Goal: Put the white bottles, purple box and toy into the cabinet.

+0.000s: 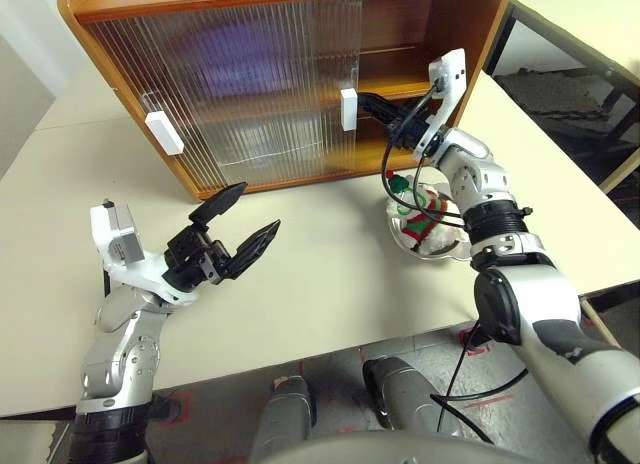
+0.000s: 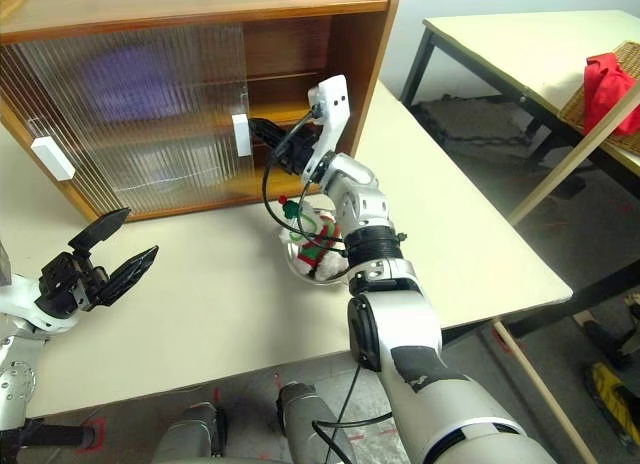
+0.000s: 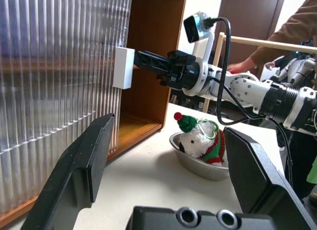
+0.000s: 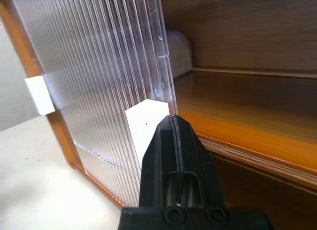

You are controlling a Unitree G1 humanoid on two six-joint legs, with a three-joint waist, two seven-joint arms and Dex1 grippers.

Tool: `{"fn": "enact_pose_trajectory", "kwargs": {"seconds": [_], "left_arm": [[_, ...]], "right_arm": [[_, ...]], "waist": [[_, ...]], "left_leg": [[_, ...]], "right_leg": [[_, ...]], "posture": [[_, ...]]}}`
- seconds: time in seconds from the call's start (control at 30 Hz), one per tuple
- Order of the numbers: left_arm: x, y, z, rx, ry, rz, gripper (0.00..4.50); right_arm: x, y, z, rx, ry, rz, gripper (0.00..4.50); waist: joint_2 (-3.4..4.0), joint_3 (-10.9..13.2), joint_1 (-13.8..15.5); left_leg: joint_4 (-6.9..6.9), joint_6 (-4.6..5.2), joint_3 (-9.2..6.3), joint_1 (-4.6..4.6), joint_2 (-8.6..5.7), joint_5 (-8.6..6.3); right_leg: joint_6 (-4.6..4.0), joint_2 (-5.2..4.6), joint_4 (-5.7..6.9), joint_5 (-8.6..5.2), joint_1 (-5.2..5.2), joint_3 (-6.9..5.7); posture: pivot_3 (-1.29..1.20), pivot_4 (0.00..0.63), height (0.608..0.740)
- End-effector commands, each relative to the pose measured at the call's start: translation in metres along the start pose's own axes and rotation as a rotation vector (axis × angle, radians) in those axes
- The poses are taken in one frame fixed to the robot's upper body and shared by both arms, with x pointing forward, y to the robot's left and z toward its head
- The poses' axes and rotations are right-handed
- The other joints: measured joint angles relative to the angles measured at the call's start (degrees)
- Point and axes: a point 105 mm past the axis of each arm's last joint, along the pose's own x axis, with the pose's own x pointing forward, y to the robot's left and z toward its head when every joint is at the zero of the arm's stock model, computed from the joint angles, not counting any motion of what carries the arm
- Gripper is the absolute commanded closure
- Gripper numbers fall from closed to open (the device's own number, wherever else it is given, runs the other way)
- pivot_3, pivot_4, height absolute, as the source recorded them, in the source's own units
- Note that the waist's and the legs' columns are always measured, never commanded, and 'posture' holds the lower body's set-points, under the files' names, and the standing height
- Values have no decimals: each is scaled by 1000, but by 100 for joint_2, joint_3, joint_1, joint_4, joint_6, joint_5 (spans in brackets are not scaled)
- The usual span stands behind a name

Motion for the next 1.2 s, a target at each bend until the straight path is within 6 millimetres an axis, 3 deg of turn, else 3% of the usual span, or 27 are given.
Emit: {"fn": "enact_pose_trajectory", "kwargs": {"seconds": [0.03,0.4,0.57,0.67,0.83,1.0,1.03,1.2], "left_arm": [[-2,0,1,14,0,8,0],[-2,0,0,16,-2,9,0],[-1,0,0,18,-5,4,0],[-1,-1,0,19,-3,1,0],[-3,-1,0,20,0,2,0],[-4,-1,-1,18,1,3,0],[-4,-1,0,17,1,2,0],[-3,0,0,17,0,0,0]], "right_arm": [[12,15,7,-3,-17,60,4450],[20,42,3,32,-24,137,4450],[10,31,2,-1,7,106,4450],[-15,10,7,-24,43,85,3921],[-60,-9,24,-10,89,134,2112],[-120,-5,37,42,310,280,205],[-131,-2,41,60,364,304,24],[-159,18,47,154,550,375,24]], "waist": [[0,0,12],[-1,0,39],[-1,0,73],[-1,0,179],[-3,-1,273],[-4,-1,301],[-3,-1,301],[-13,5,247]], "left_leg": [[0,0,0,-1,0,0],[-1,-1,4,-2,2,-1],[2,-1,2,1,2,1],[11,-5,1,0,-1,3],[18,-8,12,-2,-6,4],[14,-12,31,3,-5,6],[14,-13,38,6,-5,7],[16,-17,77,53,-16,9]], "right_leg": [[-1,0,4,-1,-3,0],[-20,2,37,-13,-23,0],[-26,5,62,-20,-28,-3],[-25,2,62,-20,-23,-3],[-19,-3,60,-23,-19,2],[-11,2,62,-33,-14,2],[-7,3,62,-35,-10,2],[70,9,63,-79,37,21]], "posture": [[-160,115,740],[-163,106,740],[-162,103,740],[-163,103,740],[-163,101,740],[-170,104,740],[-174,106,740],[-181,112,740]]}}
